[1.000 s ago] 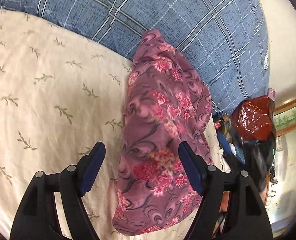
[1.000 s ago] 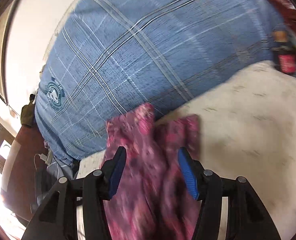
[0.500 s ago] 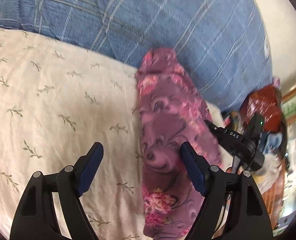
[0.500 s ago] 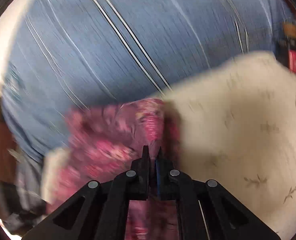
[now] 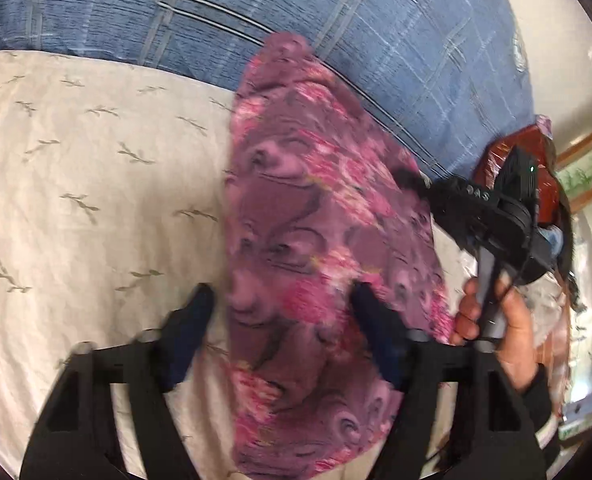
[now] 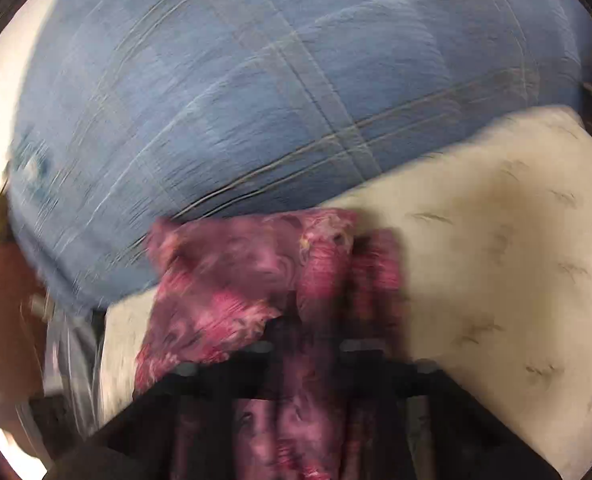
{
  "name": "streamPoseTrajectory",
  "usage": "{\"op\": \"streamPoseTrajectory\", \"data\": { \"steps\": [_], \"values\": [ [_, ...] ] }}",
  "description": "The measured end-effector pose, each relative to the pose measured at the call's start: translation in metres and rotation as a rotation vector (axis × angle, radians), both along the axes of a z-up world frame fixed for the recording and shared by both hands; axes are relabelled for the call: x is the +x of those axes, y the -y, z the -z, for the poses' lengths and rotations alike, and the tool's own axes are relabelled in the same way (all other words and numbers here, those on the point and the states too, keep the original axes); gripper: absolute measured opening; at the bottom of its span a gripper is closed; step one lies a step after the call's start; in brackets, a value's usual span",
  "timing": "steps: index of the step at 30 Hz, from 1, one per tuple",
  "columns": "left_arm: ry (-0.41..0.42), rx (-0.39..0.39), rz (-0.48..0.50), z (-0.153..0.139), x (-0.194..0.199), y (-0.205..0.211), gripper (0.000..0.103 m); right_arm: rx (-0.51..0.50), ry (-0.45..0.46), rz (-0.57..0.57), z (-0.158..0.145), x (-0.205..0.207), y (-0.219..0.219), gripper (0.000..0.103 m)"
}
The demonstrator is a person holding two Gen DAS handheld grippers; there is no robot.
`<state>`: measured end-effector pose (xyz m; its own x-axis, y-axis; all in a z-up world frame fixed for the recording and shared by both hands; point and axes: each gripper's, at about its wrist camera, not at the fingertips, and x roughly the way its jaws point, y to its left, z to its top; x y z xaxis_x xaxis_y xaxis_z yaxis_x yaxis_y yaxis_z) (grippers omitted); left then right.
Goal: Fold small clothes
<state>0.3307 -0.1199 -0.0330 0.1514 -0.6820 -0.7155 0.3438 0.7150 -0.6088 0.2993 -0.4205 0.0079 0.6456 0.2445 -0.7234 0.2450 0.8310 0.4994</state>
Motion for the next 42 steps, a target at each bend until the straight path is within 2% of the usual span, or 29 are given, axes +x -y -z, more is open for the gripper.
{"op": "streamPoseTrajectory", "data": {
  "steps": [1, 4, 7, 8, 10, 12, 13, 15, 16, 17, 18, 19, 20, 21, 23, 24, 25, 27, 28, 29, 31, 33, 34, 36, 38, 40, 41, 42],
  "values": [
    [0.001, 0.019, 0.008, 0.000, 0.000, 0.003, 0.058, -0.052, 0.031, 0.014, -0.004, -0.002, -0.001, 0.004],
    [0.000, 0.034, 0.020, 0.003, 0.000, 0.007, 0.056, -0.057, -0.115, 0.030, 0.019, 0.006, 0.009, 0.005],
    [-0.023, 0.012, 0.024, 0.005, 0.001, 0.002, 0.056, -0.042, -0.030, 0.025, 0.003, -0.016, 0.010, 0.023],
    [-0.030, 0.004, 0.024, 0.005, 0.002, 0.001, 0.056, 0.014, -0.009, 0.011, -0.001, -0.029, 0.012, 0.038],
    [-0.034, -0.003, 0.023, 0.005, 0.001, -0.003, 0.056, 0.089, 0.018, -0.013, -0.004, -0.057, 0.010, 0.056],
    [-0.023, 0.008, 0.023, 0.004, 0.000, -0.002, 0.057, 0.091, 0.017, -0.038, 0.002, -0.088, 0.003, 0.060],
    [-0.017, 0.015, 0.025, 0.004, -0.001, -0.001, 0.059, 0.089, 0.007, -0.059, 0.007, -0.098, -0.002, 0.060],
    [-0.001, 0.038, 0.025, 0.002, -0.006, 0.001, 0.060, 0.012, -0.038, -0.077, 0.017, -0.115, -0.014, 0.047],
    [0.008, 0.056, 0.024, 0.000, -0.008, 0.005, 0.061, -0.060, -0.024, -0.093, 0.013, -0.119, -0.022, 0.027],
    [0.020, 0.072, 0.027, -0.002, -0.011, 0.006, 0.063, -0.115, 0.034, -0.122, 0.003, -0.125, -0.026, 0.008],
    [0.032, 0.088, 0.033, -0.003, -0.014, 0.007, 0.065, -0.115, 0.073, -0.119, -0.004, -0.133, -0.022, 0.008],
    [0.043, 0.105, 0.036, -0.003, -0.016, 0.008, 0.068, -0.120, 0.132, -0.071, -0.015, -0.140, -0.015, 0.002],
    [0.051, 0.115, 0.034, -0.003, -0.016, 0.010, 0.068, -0.129, 0.138, -0.038, -0.015, -0.142, -0.009, 0.000],
    [0.051, 0.121, 0.033, -0.002, -0.016, 0.011, 0.068, -0.135, 0.109, -0.027, -0.011, -0.136, -0.005, 0.000],
    [0.057, 0.130, 0.030, -0.003, -0.018, 0.012, 0.069, -0.156, -0.033, 0.002, 0.013, -0.122, 0.005, 0.000],
    [0.062, 0.138, 0.032, -0.003, -0.020, 0.012, 0.069, -0.147, -0.068, 0.003, 0.020, -0.123, 0.008, 0.001],
    [0.069, 0.144, 0.032, -0.003, -0.022, 0.013, 0.071, -0.102, -0.055, 0.012, 0.022, -0.130, 0.012, 0.008],
    [0.075, 0.154, 0.026, -0.002, -0.023, 0.015, 0.072, 0.079, 0.037, 0.028, 0.019, -0.145, 0.019, 0.010],
    [0.075, 0.157, 0.023, -0.002, -0.023, 0.015, 0.072, 0.147, 0.069, 0.041, 0.018, -0.151, 0.022, 0.019],
    [0.078, 0.161, 0.020, -0.002, -0.024, 0.016, 0.072, 0.193, 0.094, 0.050, 0.017, -0.156, 0.022, 0.033],
    [0.089, 0.173, 0.017, -0.003, -0.026, 0.017, 0.072, 0.233, 0.118, 0.036, 0.019, -0.158, 0.013, 0.043],
    [0.093, 0.180, 0.016, -0.003, -0.026, 0.019, 0.073, 0.235, 0.105, -0.017, 0.021, -0.158, 0.001, 0.043],
    [0.093, 0.181, 0.016, -0.003, -0.026, 0.019, 0.073, 0.204, 0.084, -0.037, 0.024, -0.154, -0.006, 0.043],
    [0.091, 0.178, 0.016, -0.003, -0.026, 0.019, 0.073, 0.159, 0.060, -0.050, 0.029, -0.149, -0.019, 0.043],
    [0.091, 0.176, 0.018, -0.003, -0.026, 0.019, 0.073, 0.157, 0.079, -0.056, 0.027, -0.148, -0.022, 0.043],
    [0.089, 0.175, 0.019, -0.003, -0.025, 0.018, 0.073, 0.116, 0.048, -0.072, 0.026, -0.144, -0.027, 0.042],
    [0.088, 0.176, 0.019, -0.003, -0.025, 0.018, 0.073, 0.064, 0.020, -0.086, 0.025, -0.141, -0.033, 0.029],
    [0.088, 0.177, 0.019, -0.003, -0.025, 0.018, 0.073, 0.019, 0.016, -0.110, 0.019, -0.141, -0.038, 0.012]
  ]
}}
